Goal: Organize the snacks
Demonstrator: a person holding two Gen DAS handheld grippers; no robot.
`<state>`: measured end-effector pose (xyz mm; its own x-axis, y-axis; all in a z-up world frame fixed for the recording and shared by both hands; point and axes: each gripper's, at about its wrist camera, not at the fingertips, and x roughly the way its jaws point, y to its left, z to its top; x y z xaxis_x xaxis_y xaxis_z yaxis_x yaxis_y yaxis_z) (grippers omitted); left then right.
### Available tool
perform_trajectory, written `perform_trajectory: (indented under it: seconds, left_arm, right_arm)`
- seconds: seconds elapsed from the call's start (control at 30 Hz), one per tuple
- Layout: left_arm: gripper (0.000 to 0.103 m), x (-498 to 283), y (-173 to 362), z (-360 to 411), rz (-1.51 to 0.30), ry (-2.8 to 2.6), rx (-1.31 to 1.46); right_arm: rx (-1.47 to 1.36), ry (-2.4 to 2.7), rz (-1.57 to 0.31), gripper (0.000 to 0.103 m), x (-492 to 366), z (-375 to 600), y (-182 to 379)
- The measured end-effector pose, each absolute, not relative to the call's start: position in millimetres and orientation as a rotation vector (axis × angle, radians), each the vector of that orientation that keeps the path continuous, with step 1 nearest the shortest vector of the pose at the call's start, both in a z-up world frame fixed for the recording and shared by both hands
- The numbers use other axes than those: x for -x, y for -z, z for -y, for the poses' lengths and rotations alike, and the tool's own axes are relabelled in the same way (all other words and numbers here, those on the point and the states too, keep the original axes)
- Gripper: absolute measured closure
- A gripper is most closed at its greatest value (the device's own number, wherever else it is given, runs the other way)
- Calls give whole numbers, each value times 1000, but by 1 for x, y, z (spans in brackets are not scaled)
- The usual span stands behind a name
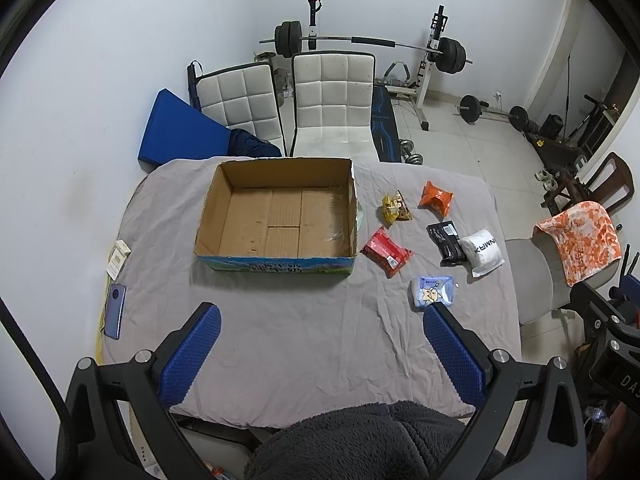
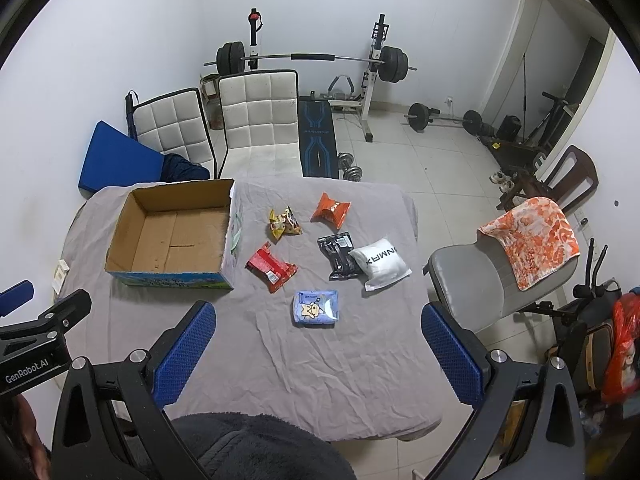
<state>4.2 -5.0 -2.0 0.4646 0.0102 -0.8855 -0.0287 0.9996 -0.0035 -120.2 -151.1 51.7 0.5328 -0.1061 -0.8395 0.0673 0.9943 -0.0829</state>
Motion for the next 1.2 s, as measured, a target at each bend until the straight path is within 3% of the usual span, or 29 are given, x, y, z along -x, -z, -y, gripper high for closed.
perform_trajectory:
  seconds: [1.2]
  left_arm:
    - [0, -15, -1, 5, -1077, -15, 23]
  right_arm:
    - [41, 109, -999, 0, 112, 150, -56]
